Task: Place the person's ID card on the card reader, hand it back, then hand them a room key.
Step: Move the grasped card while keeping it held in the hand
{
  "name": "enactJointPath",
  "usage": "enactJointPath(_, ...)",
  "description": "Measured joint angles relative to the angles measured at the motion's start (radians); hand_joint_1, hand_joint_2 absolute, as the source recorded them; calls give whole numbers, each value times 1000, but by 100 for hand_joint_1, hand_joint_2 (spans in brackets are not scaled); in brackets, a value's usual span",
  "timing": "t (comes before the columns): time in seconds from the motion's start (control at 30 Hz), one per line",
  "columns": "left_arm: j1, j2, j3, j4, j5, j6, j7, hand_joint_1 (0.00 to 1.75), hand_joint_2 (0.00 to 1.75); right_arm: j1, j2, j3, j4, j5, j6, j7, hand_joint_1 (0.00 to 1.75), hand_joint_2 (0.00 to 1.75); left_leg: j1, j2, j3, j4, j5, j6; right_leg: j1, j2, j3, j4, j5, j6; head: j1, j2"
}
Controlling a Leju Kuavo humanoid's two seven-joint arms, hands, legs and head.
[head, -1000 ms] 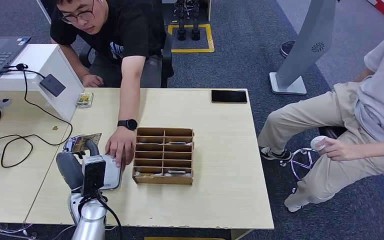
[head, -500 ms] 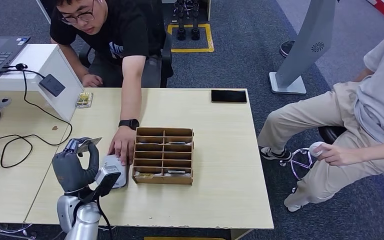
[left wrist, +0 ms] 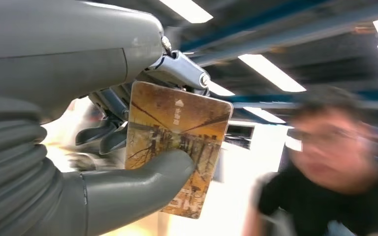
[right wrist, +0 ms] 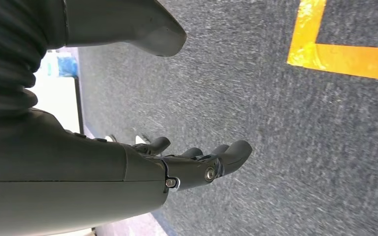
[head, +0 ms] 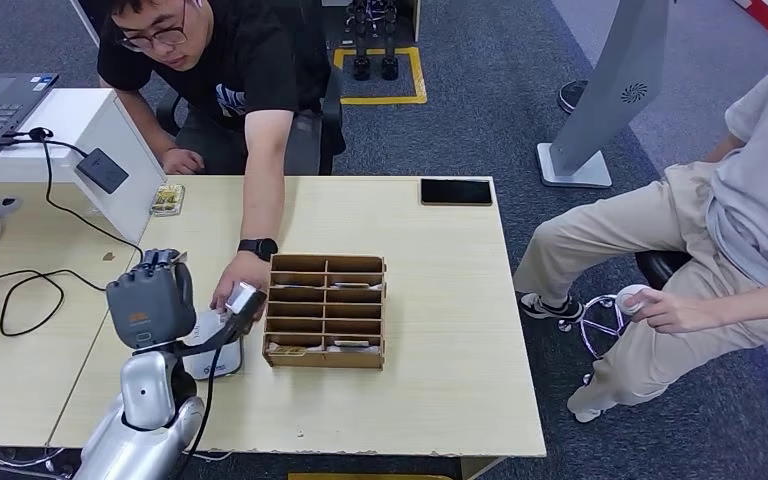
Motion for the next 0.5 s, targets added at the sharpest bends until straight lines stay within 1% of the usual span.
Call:
enactJointPath(0.1, -37, 52, -167, 151, 0, -1, 60, 175, 175, 0, -2, 0, 2, 0, -2, -2, 0, 175, -1, 5, 0, 0, 0, 0, -1, 5, 0, 0, 1, 0, 1, 0)
enactJointPath(0.13, -39, 67, -210, 192, 0, 0, 71, 175, 175, 1, -3, 0, 3, 0, -2, -4, 0, 175, -1, 7, 0, 0, 0, 0, 0, 7, -1, 0, 1, 0, 1, 0)
enactJointPath(0.2, -42, 89, -268, 243, 0, 1, 86, 175, 175, 3, -5, 1, 4, 0, -2, -7, 0, 175, -1, 8, -1, 0, 0, 0, 0, 8, -2, 0, 1, 0, 1, 0)
enactJointPath(0.33, -60, 120, -336, 284, 0, 3, 115, 175, 175, 3, -7, 1, 6, 0, -3, -8, 0, 175, -1, 7, -1, 0, -1, 0, 0, 7, -2, 0, 1, 0, 1, 0)
enactJointPath(0.5, -68, 134, -356, 292, 0, 3, 98, 175, 175, 3, -8, 1, 8, 0, -3, -10, 0, 175, -1, 7, -1, 0, 0, 0, 0, 6, -1, 1, 1, 0, 0, 0)
